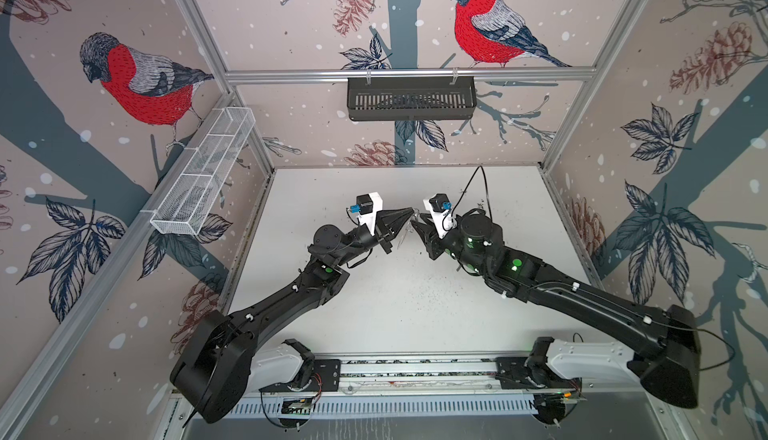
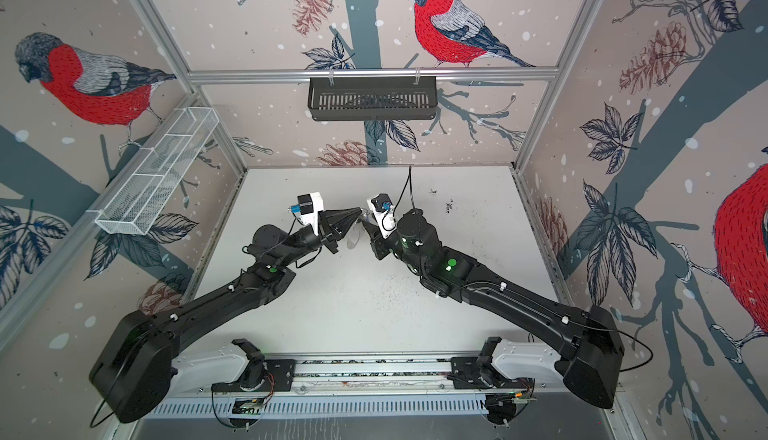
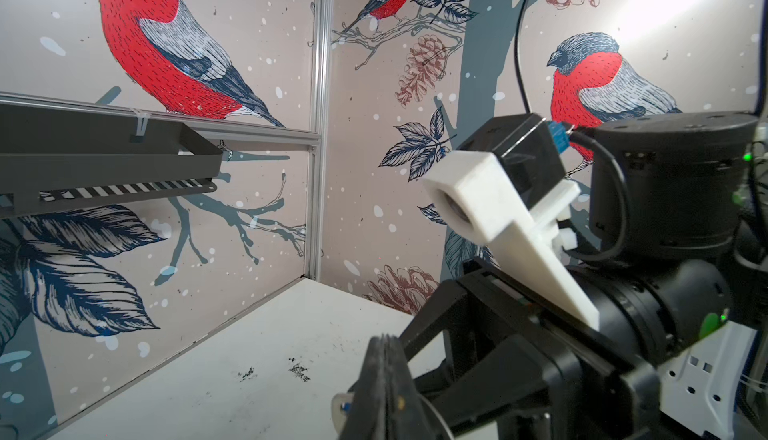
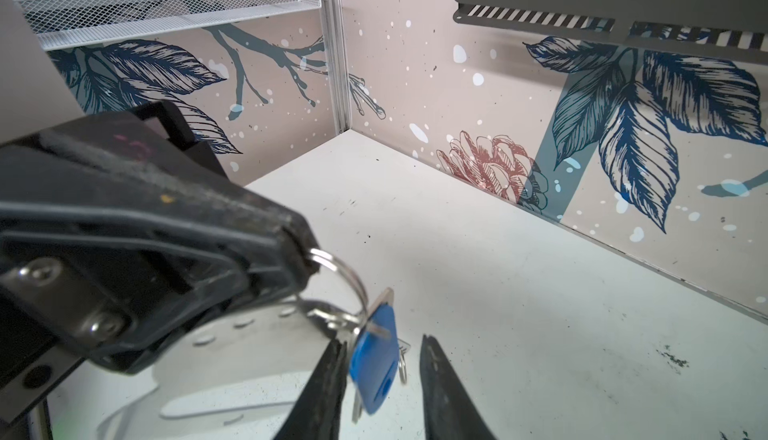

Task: Put the keys on the keyring

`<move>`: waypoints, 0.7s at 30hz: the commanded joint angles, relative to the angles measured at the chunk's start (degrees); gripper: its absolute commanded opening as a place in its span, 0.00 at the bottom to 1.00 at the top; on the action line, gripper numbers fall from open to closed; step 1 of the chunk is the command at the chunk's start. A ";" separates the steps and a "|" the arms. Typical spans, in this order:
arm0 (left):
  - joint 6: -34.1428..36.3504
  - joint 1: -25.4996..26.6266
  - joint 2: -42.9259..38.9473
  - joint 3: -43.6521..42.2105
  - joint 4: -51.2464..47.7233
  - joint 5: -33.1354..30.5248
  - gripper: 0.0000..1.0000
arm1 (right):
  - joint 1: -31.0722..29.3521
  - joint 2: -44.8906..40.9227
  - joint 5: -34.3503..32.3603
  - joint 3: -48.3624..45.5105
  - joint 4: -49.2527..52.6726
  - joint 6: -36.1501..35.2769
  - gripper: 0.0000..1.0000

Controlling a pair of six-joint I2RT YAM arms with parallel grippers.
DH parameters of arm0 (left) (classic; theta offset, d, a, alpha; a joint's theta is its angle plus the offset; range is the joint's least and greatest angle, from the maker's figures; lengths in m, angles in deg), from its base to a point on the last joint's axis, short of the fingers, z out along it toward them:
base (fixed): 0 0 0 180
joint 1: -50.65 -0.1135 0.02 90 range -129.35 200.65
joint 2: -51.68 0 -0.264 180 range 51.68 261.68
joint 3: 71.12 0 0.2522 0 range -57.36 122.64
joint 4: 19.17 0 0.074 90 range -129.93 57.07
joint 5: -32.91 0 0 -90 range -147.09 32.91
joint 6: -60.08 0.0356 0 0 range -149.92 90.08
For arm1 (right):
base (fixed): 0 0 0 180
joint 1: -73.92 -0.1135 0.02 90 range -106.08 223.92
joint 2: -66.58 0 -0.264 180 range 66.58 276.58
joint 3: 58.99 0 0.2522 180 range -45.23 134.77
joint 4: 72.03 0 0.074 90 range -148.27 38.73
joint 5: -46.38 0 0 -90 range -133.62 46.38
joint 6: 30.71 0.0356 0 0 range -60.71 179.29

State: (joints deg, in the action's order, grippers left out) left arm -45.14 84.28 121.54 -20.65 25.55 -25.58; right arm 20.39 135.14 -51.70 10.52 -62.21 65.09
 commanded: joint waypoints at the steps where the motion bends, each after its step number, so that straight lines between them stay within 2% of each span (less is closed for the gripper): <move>1: -0.95 0.12 0.13 0.24 4.28 2.13 0.00 | 0.63 -0.30 1.09 -0.28 -3.40 -0.66 0.30; 6: -1.01 0.12 0.12 0.37 4.24 2.35 0.00 | 1.42 -1.21 1.74 -0.98 -4.49 -0.84 0.20; 12: -1.46 0.12 0.51 -0.02 5.82 1.07 0.00 | 1.43 -2.17 3.51 -1.56 -4.71 -1.06 0.03; 21: -3.91 0.08 1.63 -0.84 9.95 -1.21 0.00 | 0.20 -2.99 4.31 -3.01 -5.55 -1.75 0.00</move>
State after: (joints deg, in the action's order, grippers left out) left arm -47.90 84.32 123.03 -21.13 30.43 -25.49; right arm 20.98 132.49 -48.03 7.70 -65.65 64.57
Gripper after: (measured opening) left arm 0.049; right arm 0.071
